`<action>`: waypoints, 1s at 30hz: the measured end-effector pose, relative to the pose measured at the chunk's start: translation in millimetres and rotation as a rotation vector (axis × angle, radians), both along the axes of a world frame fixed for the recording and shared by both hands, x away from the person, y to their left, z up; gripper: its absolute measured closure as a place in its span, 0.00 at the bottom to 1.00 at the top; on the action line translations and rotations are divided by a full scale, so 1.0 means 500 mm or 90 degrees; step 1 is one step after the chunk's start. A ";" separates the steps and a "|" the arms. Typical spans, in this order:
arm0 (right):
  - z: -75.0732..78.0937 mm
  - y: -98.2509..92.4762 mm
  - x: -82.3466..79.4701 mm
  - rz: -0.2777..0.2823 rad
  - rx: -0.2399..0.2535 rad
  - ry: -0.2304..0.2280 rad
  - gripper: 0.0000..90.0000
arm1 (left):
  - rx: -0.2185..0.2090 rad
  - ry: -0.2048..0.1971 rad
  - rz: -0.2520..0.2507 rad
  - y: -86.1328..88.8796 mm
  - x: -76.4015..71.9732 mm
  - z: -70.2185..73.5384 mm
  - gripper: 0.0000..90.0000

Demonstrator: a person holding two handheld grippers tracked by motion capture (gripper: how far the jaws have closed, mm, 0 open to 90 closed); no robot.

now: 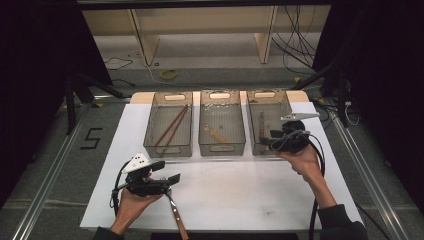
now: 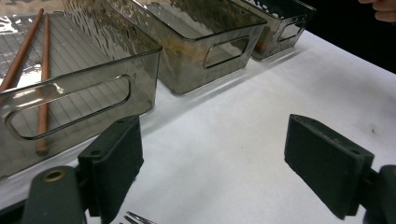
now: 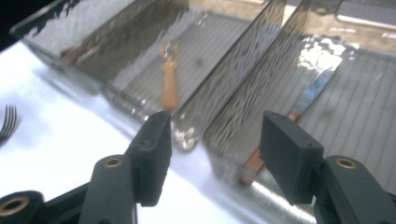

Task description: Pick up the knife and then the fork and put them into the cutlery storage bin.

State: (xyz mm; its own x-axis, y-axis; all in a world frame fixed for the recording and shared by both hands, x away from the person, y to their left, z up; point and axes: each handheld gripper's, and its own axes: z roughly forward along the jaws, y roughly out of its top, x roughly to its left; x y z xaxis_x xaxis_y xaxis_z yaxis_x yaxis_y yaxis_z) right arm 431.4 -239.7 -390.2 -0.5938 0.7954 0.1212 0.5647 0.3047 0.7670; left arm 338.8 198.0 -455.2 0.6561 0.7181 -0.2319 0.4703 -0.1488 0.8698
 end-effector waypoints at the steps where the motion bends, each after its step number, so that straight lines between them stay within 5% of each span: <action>1: -0.004 0.000 -0.008 0.002 0.001 -0.002 0.49 | 0.000 0.003 -0.001 -0.001 0.000 0.000 0.21; 10: -0.035 0.006 -0.078 0.041 0.005 0.000 0.47 | 0.000 0.036 -0.027 -0.013 -0.003 0.002 0.29; 16: -0.062 0.011 -0.107 0.052 0.002 0.013 0.45 | 0.011 0.065 -0.072 -0.030 -0.011 0.002 0.43; 30: -0.095 0.012 -0.142 0.066 -0.010 0.034 0.45 | 0.090 0.120 -0.199 -0.081 -0.043 -0.024 0.82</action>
State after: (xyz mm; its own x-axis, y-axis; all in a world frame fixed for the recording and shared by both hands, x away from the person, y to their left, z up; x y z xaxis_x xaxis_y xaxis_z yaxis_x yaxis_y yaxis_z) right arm 360.2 -233.6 -437.8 -0.6666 0.7317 0.1427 0.5691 0.3758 0.7314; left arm 317.6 157.6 -467.0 0.8042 0.5231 -0.2823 0.5323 -0.4224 0.7336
